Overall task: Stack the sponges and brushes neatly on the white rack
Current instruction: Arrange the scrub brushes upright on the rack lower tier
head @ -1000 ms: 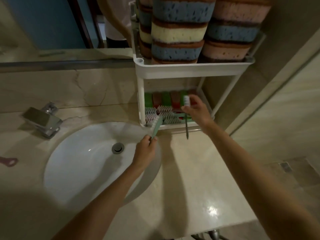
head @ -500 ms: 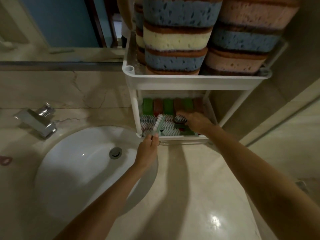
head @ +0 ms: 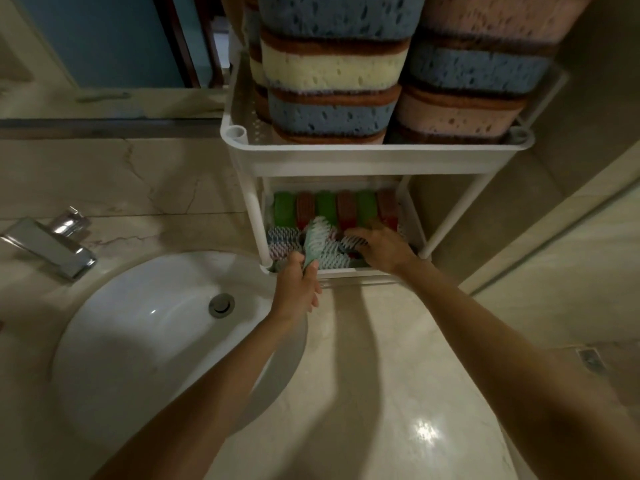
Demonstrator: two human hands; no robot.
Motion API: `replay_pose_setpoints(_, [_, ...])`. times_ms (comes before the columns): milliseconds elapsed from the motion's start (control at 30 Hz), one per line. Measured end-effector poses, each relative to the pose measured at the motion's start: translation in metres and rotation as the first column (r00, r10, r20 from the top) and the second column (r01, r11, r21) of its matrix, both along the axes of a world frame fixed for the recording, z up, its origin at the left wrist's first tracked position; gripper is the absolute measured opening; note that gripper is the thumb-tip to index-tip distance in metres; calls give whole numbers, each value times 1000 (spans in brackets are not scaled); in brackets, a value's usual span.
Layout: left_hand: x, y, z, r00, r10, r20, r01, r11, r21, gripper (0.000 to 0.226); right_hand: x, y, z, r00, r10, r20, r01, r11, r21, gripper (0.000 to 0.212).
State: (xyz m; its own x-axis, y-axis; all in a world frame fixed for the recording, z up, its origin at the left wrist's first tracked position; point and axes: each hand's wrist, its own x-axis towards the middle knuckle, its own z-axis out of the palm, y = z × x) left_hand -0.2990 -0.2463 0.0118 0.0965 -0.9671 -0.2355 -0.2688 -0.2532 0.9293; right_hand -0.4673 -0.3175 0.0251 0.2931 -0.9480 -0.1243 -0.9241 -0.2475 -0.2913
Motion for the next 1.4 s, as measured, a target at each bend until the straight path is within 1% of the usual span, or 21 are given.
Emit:
replay_pose_setpoints(67, [-4,-3,2,999,-23,35,23,1000,2,22,5,4,8,974,-123,190,142,986,-90,38])
replay_pose_setpoints(100, [-6,-4,4,997,-34,75,34,999,-9,19,10,7,14,921,-203,333,239,969,-70,31])
replay_pose_setpoints(167, [-10,-4,9,984,-67,165,81,993,-82,17,24,13,26,743,-356,567,323,932,162,24])
replay_pose_setpoints(200, [-13,-4,10,970,-92,225,124,984,-131,15,30,15,29,662,-421,620,321,907,273,26])
replay_pose_setpoints(267, [-17,-4,14,924,-136,357,215,957,-193,6,37,13,32,564,-504,654,339,864,373,23])
replay_pose_setpoints(367, [-19,-6,17,885,-195,422,311,924,-225,16,38,9,40,394,-600,696,361,798,483,12])
replay_pose_setpoints(433, [-18,-7,17,881,-245,405,358,904,-233,25,37,4,48,353,-620,701,368,781,505,23])
replay_pose_setpoints(533, [-17,-10,17,923,-301,238,349,918,-191,41,34,-5,55,298,-623,723,322,779,538,27])
replay_pose_setpoints(633, [-22,-14,20,953,-292,86,302,938,-172,48,34,-12,56,337,-616,712,268,788,555,24])
replay_pose_setpoints(733, [-27,-16,19,964,-265,37,267,942,-202,44,39,-15,53,361,-620,697,245,784,571,24])
replay_pose_setpoints(800, [-26,-15,19,969,-247,25,247,948,-199,38,37,-20,52,369,-581,725,286,814,506,27])
replay_pose_setpoints(867, [-21,-16,18,973,-228,22,228,956,-187,32,33,-29,53,419,-532,735,379,839,391,21])
replay_pose_setpoints(900, [-17,-17,17,977,-207,42,211,960,-183,30,31,-32,55,473,-517,714,419,845,334,15])
replay_pose_setpoints(967, [-9,-22,14,982,-144,121,162,973,-164,28,27,-37,57,636,-481,603,441,868,227,32])
replay_pose_setpoints(1033, [-4,-28,13,970,-105,222,139,979,-147,28,25,-36,57,839,-343,423,338,937,90,42])
replay_pose_setpoints(1067, [-2,-31,13,959,-109,262,150,978,-141,29,23,-34,55,907,-244,343,250,968,25,41])
replay_pose_setpoints(1133, [-2,-33,14,913,-172,370,230,966,-118,36,18,-28,47,972,-68,225,82,995,-54,38])
replay_pose_setpoints(1200, [-2,-34,11,818,-266,510,352,933,-77,46,11,-20,36,991,-2,131,12,997,-74,37])
replay_pose_setpoints(1267, [-1,-36,6,693,-356,627,467,884,-14,52,4,-16,25,991,5,131,4,998,-68,37])
replay_pose_setpoints(1333, [-1,-37,2,568,-437,698,528,843,99,53,0,-15,14,984,2,176,5,999,-40,37])
replay_pose_setpoints(1400, [-1,-37,-1,492,-491,719,542,819,188,53,-4,-18,7,979,-24,204,24,1000,0,37])
